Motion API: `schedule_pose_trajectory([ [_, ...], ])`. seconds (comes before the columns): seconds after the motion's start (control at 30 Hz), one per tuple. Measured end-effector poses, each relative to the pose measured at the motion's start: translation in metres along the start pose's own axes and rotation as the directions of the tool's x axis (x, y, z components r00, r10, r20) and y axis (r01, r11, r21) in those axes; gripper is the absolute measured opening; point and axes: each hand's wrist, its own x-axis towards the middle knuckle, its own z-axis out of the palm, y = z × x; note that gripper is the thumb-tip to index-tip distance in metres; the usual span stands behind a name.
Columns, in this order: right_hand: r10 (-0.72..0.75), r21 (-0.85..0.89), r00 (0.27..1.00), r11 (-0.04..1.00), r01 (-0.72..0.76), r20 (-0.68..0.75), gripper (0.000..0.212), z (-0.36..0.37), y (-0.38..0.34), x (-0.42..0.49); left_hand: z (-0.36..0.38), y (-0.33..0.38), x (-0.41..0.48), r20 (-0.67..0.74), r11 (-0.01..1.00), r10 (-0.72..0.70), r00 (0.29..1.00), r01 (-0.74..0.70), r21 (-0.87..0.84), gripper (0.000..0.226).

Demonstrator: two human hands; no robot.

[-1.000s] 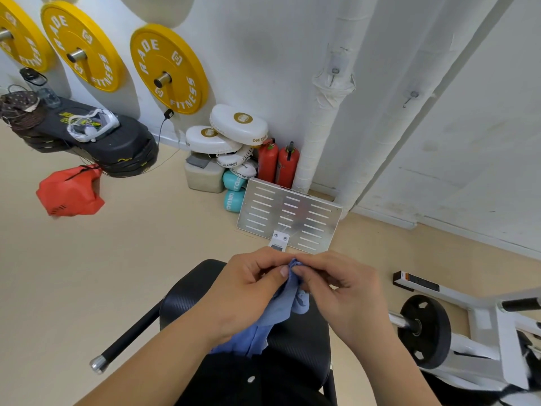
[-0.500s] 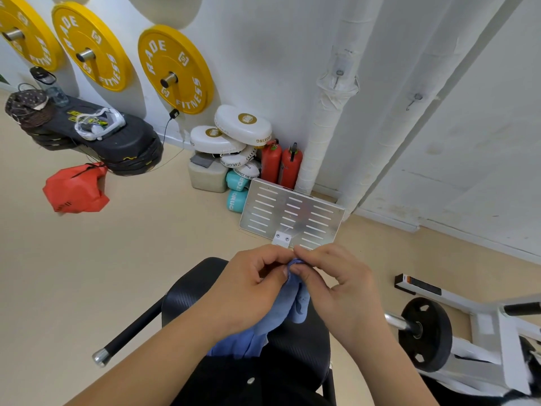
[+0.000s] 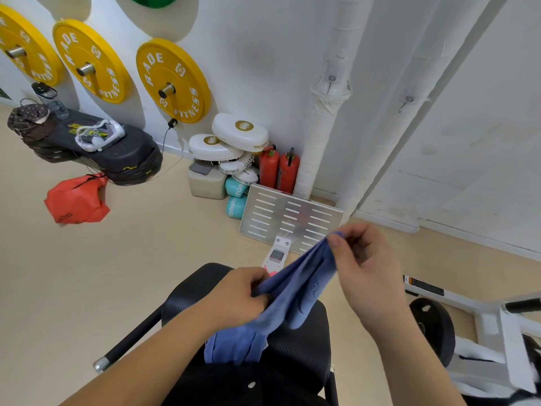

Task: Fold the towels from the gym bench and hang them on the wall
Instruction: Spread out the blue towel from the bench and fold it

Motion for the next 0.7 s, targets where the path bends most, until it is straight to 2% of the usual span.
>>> schedule_pose_trajectory([
  [0.1,0.018,0.027,0.996,1.0,-0.016,-0.092,0.013,-0.021,0.005,0.006,-0.02,-0.027,-0.001,-0.014,0.991,-0.07,0.997,0.072,0.109,0.009],
  [0.17,0.048,0.038,0.991,0.998,-0.044,-0.128,0.015,-0.036,0.012,0.009,-0.034,-0.036,-0.002,-0.076,0.99,-0.099,0.992,0.106,0.09,0.011],
  [0.2,0.059,0.027,0.987,0.998,-0.056,-0.146,0.016,-0.044,0.016,0.01,-0.042,-0.036,-0.002,-0.123,0.992,-0.119,0.985,0.122,0.023,0.011],
  [0.27,0.063,-0.03,0.984,0.997,-0.069,-0.17,0.017,-0.058,0.027,0.015,-0.061,-0.03,0.001,-0.182,0.949,-0.207,0.961,0.153,-0.275,0.011],
  [0.33,0.062,-0.069,0.986,0.995,-0.074,-0.155,0.018,-0.066,0.036,0.018,-0.08,-0.019,0.003,-0.11,0.783,-0.284,0.953,0.164,-0.6,0.01],
  [0.37,0.066,-0.078,0.988,0.994,-0.077,-0.138,0.019,-0.068,0.04,0.019,-0.088,-0.013,0.004,-0.074,0.702,-0.283,0.956,0.154,-0.696,0.012],
  [0.43,0.079,-0.083,0.991,0.993,-0.088,-0.106,0.02,-0.071,0.046,0.019,-0.098,-0.004,0.004,-0.035,0.6,-0.244,0.969,0.123,-0.791,0.017],
  [0.5,0.09,-0.098,0.992,0.99,-0.098,-0.087,0.018,-0.073,0.052,0.02,-0.104,0.0,0.004,-0.024,0.561,-0.202,0.979,0.095,-0.823,0.022],
  [0.57,0.102,-0.113,0.992,0.988,-0.11,-0.071,0.016,-0.075,0.055,0.019,-0.11,0.001,0.005,-0.064,0.591,-0.168,0.984,0.049,-0.805,0.027],
  [0.7,0.169,-0.01,0.984,0.985,-0.169,-0.055,0.011,-0.067,0.054,0.025,-0.121,0.005,0.011,-0.162,0.797,-0.161,0.974,0.032,-0.604,0.031],
])
